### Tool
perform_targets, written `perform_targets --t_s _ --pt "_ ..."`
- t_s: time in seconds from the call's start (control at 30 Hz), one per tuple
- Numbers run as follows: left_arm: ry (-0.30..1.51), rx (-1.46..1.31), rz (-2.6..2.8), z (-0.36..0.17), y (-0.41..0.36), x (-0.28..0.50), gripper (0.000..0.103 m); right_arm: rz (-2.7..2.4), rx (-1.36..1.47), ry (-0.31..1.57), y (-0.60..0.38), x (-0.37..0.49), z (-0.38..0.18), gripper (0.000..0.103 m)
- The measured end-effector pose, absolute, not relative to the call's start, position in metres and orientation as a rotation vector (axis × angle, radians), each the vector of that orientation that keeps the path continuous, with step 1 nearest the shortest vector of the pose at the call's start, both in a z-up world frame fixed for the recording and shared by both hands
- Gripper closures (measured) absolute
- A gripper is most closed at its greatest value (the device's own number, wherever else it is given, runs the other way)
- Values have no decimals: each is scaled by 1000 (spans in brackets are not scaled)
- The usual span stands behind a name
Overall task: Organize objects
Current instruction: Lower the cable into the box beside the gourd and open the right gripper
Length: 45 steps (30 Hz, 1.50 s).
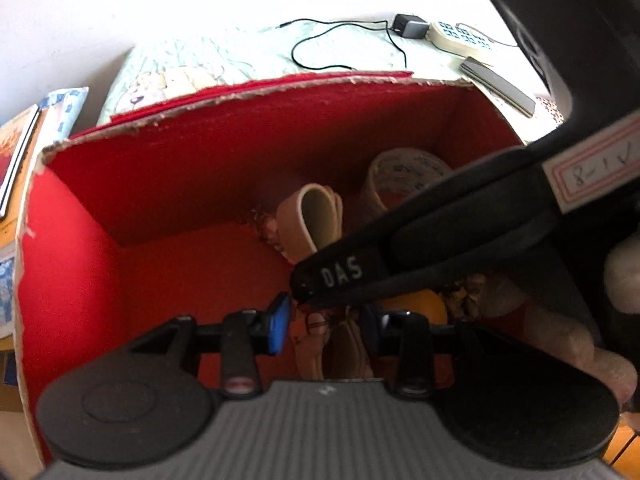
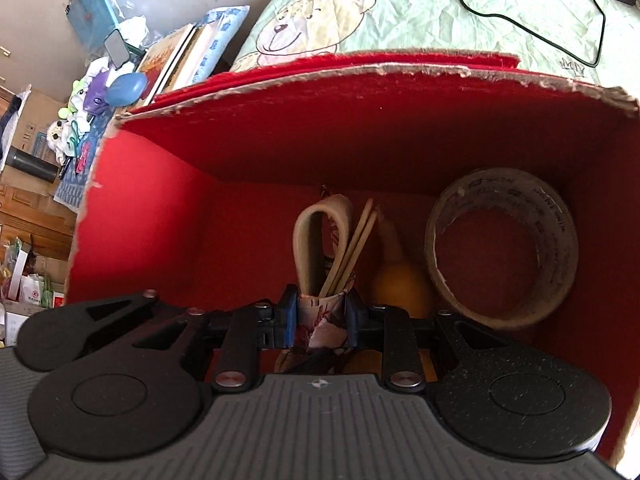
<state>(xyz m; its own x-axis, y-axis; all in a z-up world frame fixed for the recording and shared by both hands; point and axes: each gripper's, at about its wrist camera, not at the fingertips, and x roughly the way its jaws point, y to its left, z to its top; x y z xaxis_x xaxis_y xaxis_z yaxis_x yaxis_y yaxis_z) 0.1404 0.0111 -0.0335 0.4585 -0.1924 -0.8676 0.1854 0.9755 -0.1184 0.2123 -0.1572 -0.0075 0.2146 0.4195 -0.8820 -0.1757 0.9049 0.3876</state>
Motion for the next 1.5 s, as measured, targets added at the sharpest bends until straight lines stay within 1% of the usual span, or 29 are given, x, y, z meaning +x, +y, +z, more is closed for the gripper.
perform_targets --t_s 0.17,0.23,0.3,0.43,0.7,0.93,1.13,1.4,1.5 --pt "1081 -12 -212 -38 14 144 62 422 263 1318 -163 215 -12 74" --pt "1088 5 -192 -39 11 144 60 411 268 1321 -165 215 -12 74" --pt "1085 15 -185 -40 10 145 57 410 272 1312 -167 212 -11 74" --pt "1086 10 -179 -41 12 145 57 395 259 1270 -170 206 -6 74" --pt "1070 40 -152 -41 9 143 46 355 260 1183 -181 195 4 74" --pt "1069 62 -138 -40 10 142 44 327 215 1142 -182 187 9 74" --pt "1082 66 -93 -42 6 150 44 306 240 1119 -189 185 8 74" --pt "1054 130 1 -29 4 139 44 225 241 1065 -195 173 17 74" --pt "1036 117 24 -21 7 132 40 204 253 1049 -193 166 22 74"
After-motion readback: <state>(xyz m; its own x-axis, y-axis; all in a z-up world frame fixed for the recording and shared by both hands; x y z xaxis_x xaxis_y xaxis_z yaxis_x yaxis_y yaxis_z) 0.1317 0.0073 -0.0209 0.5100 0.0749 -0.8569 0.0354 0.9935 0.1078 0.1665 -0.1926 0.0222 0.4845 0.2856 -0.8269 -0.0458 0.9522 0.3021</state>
